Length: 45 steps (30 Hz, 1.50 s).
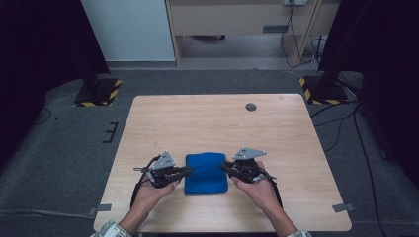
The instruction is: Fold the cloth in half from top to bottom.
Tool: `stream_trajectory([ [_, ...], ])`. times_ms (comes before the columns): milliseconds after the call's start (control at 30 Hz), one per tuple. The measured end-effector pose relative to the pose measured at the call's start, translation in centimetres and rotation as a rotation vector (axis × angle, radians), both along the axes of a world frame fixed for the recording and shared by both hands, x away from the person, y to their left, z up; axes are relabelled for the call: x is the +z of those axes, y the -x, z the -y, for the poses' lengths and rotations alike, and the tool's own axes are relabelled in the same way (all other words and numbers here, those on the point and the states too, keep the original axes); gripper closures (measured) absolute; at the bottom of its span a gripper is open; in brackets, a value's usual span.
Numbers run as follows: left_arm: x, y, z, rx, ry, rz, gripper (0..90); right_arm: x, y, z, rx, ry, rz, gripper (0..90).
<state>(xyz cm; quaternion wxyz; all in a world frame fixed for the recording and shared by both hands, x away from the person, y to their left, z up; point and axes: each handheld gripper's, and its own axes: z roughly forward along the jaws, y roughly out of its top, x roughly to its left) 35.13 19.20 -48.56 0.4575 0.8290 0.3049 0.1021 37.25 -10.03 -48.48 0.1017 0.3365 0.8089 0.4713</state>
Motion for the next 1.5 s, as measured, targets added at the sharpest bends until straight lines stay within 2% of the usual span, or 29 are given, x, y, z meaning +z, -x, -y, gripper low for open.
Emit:
stream_trajectory([
  [67,-0.4,0.3,0.3,-0.013,-0.056,0.013,81.1,-0.2,0.5,0.0,0.016,0.016,-0.006,79.2],
  [100,-0.7,0.4,0.3,-0.02,-0.063,-0.003,80.2,-0.4,0.8,0.0,0.02,0.025,-0.012,79.0],
  [267,-1.1,0.6,0.2,-0.026,-0.044,-0.028,75.6,-1.5,1.4,0.0,0.032,0.048,-0.031,77.9],
  [400,-1.5,0.9,0.0,-0.036,-0.052,-0.029,69.3,-1.6,1.8,0.4,0.029,0.056,-0.041,75.0],
  [500,-1.7,1.0,-0.2,-0.035,-0.008,-0.058,60.9,-1.5,2.2,0.6,0.029,0.057,-0.046,70.7],
  [600,-1.6,1.4,-0.4,-0.044,-0.009,-0.042,57.5,-1.5,2.6,0.8,0.032,0.052,-0.07,64.7],
  [767,-1.2,2.1,-0.8,-0.052,0.011,-0.033,55.9,-1.5,3.3,0.8,0.047,0.063,-0.079,58.7],
  [867,-1.0,2.4,-1.0,-0.047,0.019,-0.018,55.6,-1.2,3.5,0.9,0.047,0.053,-0.086,55.2],
  [1000,-0.5,2.0,-1.3,-0.01,0.037,0.007,55.8,-0.6,3.5,0.8,0.04,0.04,-0.079,52.8],
  [1133,-0.5,1.1,-1.2,0.012,0.042,0.015,55.4,0.0,3.2,0.5,0.025,0.038,-0.057,51.8],
  [1267,-0.8,0.6,-1.0,0.013,0.032,0.019,54.8,-0.1,2.5,0.3,-0.007,0.034,-0.05,51.8],
  [1500,-1.9,0.3,-1.0,0.011,-0.053,0.012,53.8,-1.3,1.8,0.1,-0.046,0.074,-0.055,50.8],
])
